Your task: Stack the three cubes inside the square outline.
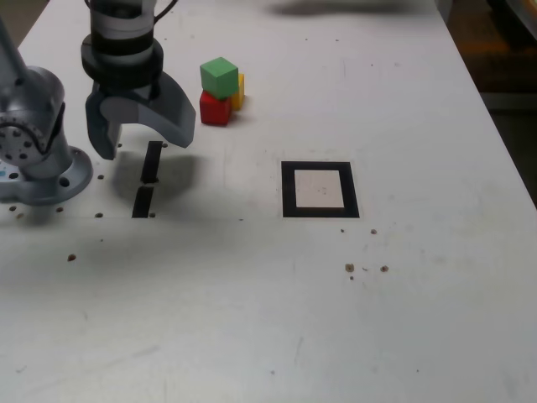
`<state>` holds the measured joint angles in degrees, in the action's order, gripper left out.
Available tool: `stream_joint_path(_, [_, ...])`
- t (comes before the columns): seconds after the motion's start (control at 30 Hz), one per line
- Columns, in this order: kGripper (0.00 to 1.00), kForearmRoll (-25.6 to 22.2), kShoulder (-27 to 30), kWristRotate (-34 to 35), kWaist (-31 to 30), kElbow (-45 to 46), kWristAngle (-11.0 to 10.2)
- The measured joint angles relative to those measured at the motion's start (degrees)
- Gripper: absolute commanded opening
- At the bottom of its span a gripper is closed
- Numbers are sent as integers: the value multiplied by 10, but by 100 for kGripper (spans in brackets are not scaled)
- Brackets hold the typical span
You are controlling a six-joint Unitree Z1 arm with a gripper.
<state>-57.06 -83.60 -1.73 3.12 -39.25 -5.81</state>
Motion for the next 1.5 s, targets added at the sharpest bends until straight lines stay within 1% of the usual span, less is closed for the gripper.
stream_joint_path(0.2, [99, 1, -7, -2, 0, -1, 0])
stream_joint_path(0.33, [99, -17, -6, -4, 0, -9, -2])
stream_joint_path(0.47, [100, -87, 33, -18, 0, -71, -7])
stream_joint_path(0.57, [100, -147, 46, -38, 0, -128, -20])
stream_joint_path(0.63, [100, -186, 46, -54, 0, -173, -33])
stream_joint_path(0.77, [100, -221, 40, -96, 0, -247, -56])
stream_joint_path(0.83, [100, -230, 23, -126, 0, -279, -67])
stream_joint_path(0.9, [100, -232, -10, -159, 8, -303, -77])
stream_joint_path(1.0, [100, -230, -47, -192, 30, -319, -83])
stream_joint_path(1.17, [100, -214, -108, -287, 112, -331, -95])
stream_joint_path(1.3, [100, -192, -95, -317, 137, -317, -103])
stream_joint_path(1.5, [98, -133, -88, -342, 149, -281, -111])
